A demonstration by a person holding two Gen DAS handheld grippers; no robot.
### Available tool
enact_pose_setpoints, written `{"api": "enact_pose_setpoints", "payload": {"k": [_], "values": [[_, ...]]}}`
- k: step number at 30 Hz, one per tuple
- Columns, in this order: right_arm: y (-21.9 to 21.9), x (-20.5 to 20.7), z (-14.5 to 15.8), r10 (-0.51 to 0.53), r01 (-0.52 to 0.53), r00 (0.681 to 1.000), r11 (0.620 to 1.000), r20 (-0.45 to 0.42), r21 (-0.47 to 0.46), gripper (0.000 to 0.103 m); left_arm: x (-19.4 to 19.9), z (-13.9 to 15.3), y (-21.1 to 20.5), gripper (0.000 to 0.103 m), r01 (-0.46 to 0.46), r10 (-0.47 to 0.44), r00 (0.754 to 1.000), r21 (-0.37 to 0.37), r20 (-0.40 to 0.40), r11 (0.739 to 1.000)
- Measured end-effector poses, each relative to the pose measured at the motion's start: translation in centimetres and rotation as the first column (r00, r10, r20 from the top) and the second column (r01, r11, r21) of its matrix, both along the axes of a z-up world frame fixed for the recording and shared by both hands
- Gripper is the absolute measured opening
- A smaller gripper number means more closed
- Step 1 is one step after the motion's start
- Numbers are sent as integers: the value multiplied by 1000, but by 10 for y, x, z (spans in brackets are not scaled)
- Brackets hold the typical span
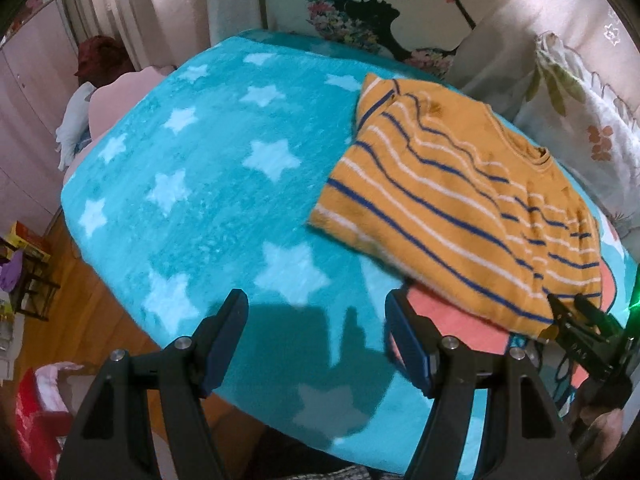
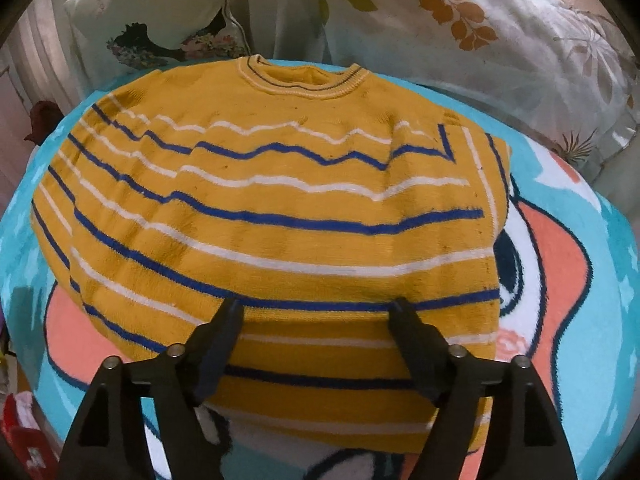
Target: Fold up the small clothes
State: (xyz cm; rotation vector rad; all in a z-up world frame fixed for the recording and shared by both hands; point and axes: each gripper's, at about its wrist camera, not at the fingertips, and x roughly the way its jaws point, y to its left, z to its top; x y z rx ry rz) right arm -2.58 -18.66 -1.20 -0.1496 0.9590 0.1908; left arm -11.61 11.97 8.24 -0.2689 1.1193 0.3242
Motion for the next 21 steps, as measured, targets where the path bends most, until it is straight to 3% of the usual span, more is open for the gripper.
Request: {"api": "enact_pose_setpoints", "payload": {"k": [4, 7, 9, 14, 17, 18, 19, 20, 21], "values": [[1, 0, -3, 10, -11, 1000, 999, 12, 40, 94, 17, -5, 6, 70, 28, -28, 1000, -11, 12, 1000], [3, -3, 1, 14, -14, 1000, 1000, -9, -19, 94, 35, -7, 14, 70, 54, -53, 998, -49, 22, 997], [-3, -10, 18, -43, 43, 999, 999, -6, -28, 92, 47, -6, 23, 70, 69, -67, 997, -53, 36, 996], [5, -35, 88, -62, 60, 972, 998, 226, 14, 91, 81, -24, 47, 72, 89, -89, 996, -59, 3, 994], [36, -15, 99, -5, -6, 980, 999, 201, 52, 89, 97, -37, 60, 72, 111, -111, 994, -64, -6, 992], [50, -4, 98, 28, -40, 986, 996, 163, 74, 76, 100, -41, 63, 71, 124, -125, 992, -79, -9, 989], [66, 8, 94, 63, -74, 991, 993, 115, 97, 52, 101, -43, 65, 64, 132, -133, 991, -95, -7, 987], [82, 21, 88, 92, -100, 993, 988, 72, 118, 43, 101, -46, 68, 59, 144, -146, 989, -123, -6, 982], [102, 36, 81, 126, -131, 991, 983, 42, 132, 34, 102, -48, 69, 48, 155, -158, 987, -141, -7, 978]]}}
